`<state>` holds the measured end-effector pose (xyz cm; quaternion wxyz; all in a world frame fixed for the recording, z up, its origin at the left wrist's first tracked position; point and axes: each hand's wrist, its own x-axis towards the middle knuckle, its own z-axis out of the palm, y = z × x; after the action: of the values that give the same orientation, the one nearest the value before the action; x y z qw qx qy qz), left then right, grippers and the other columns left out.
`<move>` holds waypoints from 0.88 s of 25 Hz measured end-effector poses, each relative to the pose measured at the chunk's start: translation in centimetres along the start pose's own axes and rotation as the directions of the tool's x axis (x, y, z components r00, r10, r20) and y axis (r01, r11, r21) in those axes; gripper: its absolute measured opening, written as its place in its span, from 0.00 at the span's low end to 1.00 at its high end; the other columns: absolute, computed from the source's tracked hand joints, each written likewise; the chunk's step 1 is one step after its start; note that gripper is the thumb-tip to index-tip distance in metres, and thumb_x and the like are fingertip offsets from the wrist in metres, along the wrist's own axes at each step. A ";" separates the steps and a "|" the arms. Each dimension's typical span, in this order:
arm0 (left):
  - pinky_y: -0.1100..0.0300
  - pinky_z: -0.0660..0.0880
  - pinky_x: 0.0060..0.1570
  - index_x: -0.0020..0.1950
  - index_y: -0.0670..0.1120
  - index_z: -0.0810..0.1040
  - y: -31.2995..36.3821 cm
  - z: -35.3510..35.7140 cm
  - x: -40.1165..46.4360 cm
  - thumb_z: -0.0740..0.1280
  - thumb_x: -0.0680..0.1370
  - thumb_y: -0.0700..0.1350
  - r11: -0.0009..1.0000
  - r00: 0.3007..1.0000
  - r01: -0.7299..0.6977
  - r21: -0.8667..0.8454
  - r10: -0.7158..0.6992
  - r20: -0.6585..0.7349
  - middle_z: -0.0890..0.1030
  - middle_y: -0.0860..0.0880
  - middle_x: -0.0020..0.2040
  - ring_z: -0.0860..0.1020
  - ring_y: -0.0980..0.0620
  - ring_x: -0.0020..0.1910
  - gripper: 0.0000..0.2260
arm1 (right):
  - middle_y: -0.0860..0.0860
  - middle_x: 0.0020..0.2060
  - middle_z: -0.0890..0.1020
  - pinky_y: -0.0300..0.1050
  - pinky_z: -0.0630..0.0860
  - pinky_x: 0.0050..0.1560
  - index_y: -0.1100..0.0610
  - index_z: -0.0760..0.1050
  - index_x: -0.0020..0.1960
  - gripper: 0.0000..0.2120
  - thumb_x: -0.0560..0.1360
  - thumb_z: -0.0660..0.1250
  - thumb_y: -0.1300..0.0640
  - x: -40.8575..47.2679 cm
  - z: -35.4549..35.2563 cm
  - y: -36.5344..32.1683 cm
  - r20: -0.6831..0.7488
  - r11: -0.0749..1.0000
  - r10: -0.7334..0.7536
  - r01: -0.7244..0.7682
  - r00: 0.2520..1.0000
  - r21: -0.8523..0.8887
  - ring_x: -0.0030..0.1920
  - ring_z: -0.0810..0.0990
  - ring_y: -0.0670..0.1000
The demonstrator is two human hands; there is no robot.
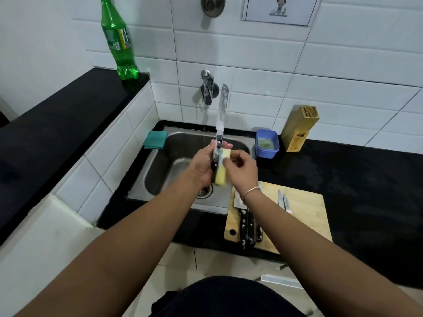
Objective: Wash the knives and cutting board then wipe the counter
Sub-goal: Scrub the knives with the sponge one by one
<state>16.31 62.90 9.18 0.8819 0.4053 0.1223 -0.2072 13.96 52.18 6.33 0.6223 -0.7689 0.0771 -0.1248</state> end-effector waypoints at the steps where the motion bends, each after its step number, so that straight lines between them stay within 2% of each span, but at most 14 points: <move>1: 0.50 0.73 0.62 0.48 0.42 0.77 -0.2 0.3 0.1 0.53 0.86 0.51 1.000 1.000 -0.002 -0.005 0.002 -0.005 0.81 0.44 0.49 0.79 0.47 0.50 0.18 | 0.46 0.36 0.82 0.38 0.75 0.42 0.54 0.81 0.44 0.03 0.73 0.70 0.61 0.4 0.0 -0.3 -0.016 0.990 0.103 -0.101 0.995 0.101 0.34 0.78 0.40; 2: 0.51 0.73 0.62 0.48 0.43 0.77 -0.4 0.5 0.2 0.53 0.86 0.51 1.000 1.000 -0.007 0.012 0.007 -0.025 0.80 0.45 0.49 0.78 0.48 0.49 0.18 | 0.46 0.33 0.81 0.40 0.74 0.41 0.55 0.81 0.41 0.04 0.74 0.69 0.62 0.6 -0.1 -0.4 -0.013 0.966 0.193 -0.188 0.981 0.175 0.34 0.78 0.42; 4: 0.53 0.72 0.62 0.51 0.43 0.76 -0.4 0.9 0.6 0.55 0.86 0.49 0.999 0.998 -0.035 0.032 0.036 -0.046 0.79 0.46 0.49 0.78 0.50 0.48 0.14 | 0.50 0.33 0.79 0.44 0.75 0.41 0.56 0.81 0.38 0.07 0.74 0.68 0.62 0.7 -0.4 -0.2 0.063 0.926 0.304 -0.310 0.951 0.217 0.36 0.77 0.49; 7: 0.47 0.67 0.71 0.52 0.44 0.73 -0.4 0.3 1.1 0.59 0.85 0.45 0.994 0.995 -0.079 0.070 0.083 -0.060 0.79 0.44 0.52 0.77 0.48 0.57 0.06 | 0.54 0.34 0.79 0.49 0.76 0.44 0.57 0.81 0.38 0.07 0.73 0.68 0.62 0.0 -0.6 0.4 0.178 0.910 0.337 -0.368 0.925 0.191 0.40 0.78 0.54; 9: 0.41 0.68 0.71 0.53 0.45 0.69 -0.7 0.1 1.0 0.63 0.83 0.42 0.996 0.996 -0.059 0.070 0.063 -0.060 0.79 0.39 0.58 0.77 0.42 0.61 0.03 | 0.49 0.35 0.82 0.45 0.76 0.44 0.57 0.82 0.41 0.02 0.72 0.71 0.60 -0.3 -0.5 0.2 0.090 0.966 0.229 -0.238 0.969 0.103 0.38 0.79 0.49; 11: 0.40 0.74 0.64 0.56 0.45 0.66 -0.9 0.1 0.6 0.68 0.78 0.36 0.998 0.996 -0.055 -0.012 0.054 -0.066 0.76 0.35 0.66 0.77 0.39 0.65 0.13 | 0.47 0.40 0.83 0.39 0.76 0.45 0.53 0.82 0.45 0.04 0.71 0.73 0.55 -0.8 -0.5 -0.1 0.037 0.991 -0.034 0.039 0.999 -0.125 0.41 0.80 0.45; 12: 0.42 0.78 0.60 0.59 0.45 0.65 -0.8 -0.1 0.7 0.69 0.75 0.33 0.997 0.996 -0.065 -0.047 0.062 -0.066 0.75 0.35 0.68 0.76 0.39 0.66 0.19 | 0.48 0.44 0.82 0.37 0.75 0.47 0.53 0.81 0.47 0.06 0.71 0.73 0.55 -1.1 -0.8 -0.1 0.081 0.946 -0.212 0.225 0.974 -0.232 0.44 0.79 0.45; 13: 0.45 0.80 0.57 0.61 0.44 0.64 -0.6 -0.2 0.7 0.70 0.73 0.31 0.995 0.996 -0.075 -0.061 0.072 -0.061 0.74 0.36 0.69 0.76 0.40 0.67 0.22 | 0.51 0.47 0.81 0.37 0.75 0.50 0.56 0.81 0.50 0.09 0.71 0.73 0.57 -1.4 -1.3 0.0 0.165 0.864 -0.369 0.403 0.915 -0.302 0.47 0.79 0.47; 15: 0.48 0.79 0.56 0.58 0.43 0.65 -0.4 -0.5 0.8 0.70 0.73 0.31 0.997 0.996 -0.075 -0.023 0.074 -0.043 0.77 0.37 0.62 0.79 0.41 0.61 0.20 | 0.56 0.51 0.79 0.44 0.75 0.55 0.62 0.81 0.53 0.12 0.70 0.73 0.62 -1.4 -2.2 0.7 0.335 0.693 -0.524 0.621 0.783 -0.367 0.51 0.78 0.53; 16: 0.51 0.80 0.55 0.57 0.44 0.68 -0.4 -0.6 0.8 0.71 0.73 0.31 0.997 0.997 -0.063 0.033 0.065 -0.049 0.79 0.39 0.55 0.82 0.44 0.55 0.18 | 0.58 0.51 0.79 0.47 0.76 0.56 0.63 0.80 0.53 0.13 0.70 0.73 0.62 -1.2 -2.3 0.7 0.362 0.661 -0.521 0.634 0.773 -0.401 0.52 0.78 0.55; 17: 0.54 0.80 0.50 0.57 0.45 0.70 -0.6 -0.6 0.8 0.70 0.75 0.32 0.995 0.996 -0.047 0.090 0.053 -0.065 0.80 0.43 0.48 0.82 0.47 0.47 0.15 | 0.58 0.52 0.79 0.50 0.76 0.56 0.63 0.81 0.54 0.13 0.70 0.73 0.62 -0.9 -2.2 0.6 0.331 0.678 -0.488 0.590 0.808 -0.439 0.53 0.78 0.56; 19: 0.58 0.80 0.40 0.59 0.45 0.73 -1.0 -0.5 0.8 0.64 0.82 0.37 0.986 0.995 -0.015 0.165 0.031 -0.095 0.82 0.47 0.42 0.82 0.51 0.39 0.08 | 0.57 0.53 0.79 0.51 0.76 0.57 0.62 0.80 0.55 0.13 0.71 0.72 0.61 -0.8 -1.6 0.2 0.255 0.742 -0.416 0.488 0.873 -0.460 0.54 0.77 0.56; 20: 0.58 0.80 0.39 0.59 0.45 0.73 -0.9 -0.6 0.8 0.62 0.83 0.40 0.985 0.994 0.003 0.172 0.016 -0.110 0.83 0.47 0.41 0.82 0.51 0.38 0.06 | 0.57 0.53 0.78 0.50 0.75 0.58 0.62 0.80 0.55 0.13 0.70 0.72 0.61 -1.0 -1.4 0.3 0.281 0.717 -0.459 0.538 0.843 -0.443 0.54 0.77 0.57; 22: 0.55 0.81 0.46 0.56 0.43 0.74 -0.3 -0.8 1.0 0.60 0.84 0.45 0.993 0.993 0.046 0.107 -0.034 -0.115 0.84 0.43 0.43 0.83 0.48 0.41 0.07 | 0.59 0.54 0.78 0.48 0.75 0.59 0.63 0.80 0.54 0.13 0.70 0.72 0.63 -1.4 -1.8 1.2 0.420 0.588 -0.578 0.714 0.700 -0.380 0.54 0.77 0.58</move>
<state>16.98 63.06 8.12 0.8457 0.4616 0.1686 -0.2080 12.13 50.60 5.37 0.3069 -0.8891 -0.2590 -0.2195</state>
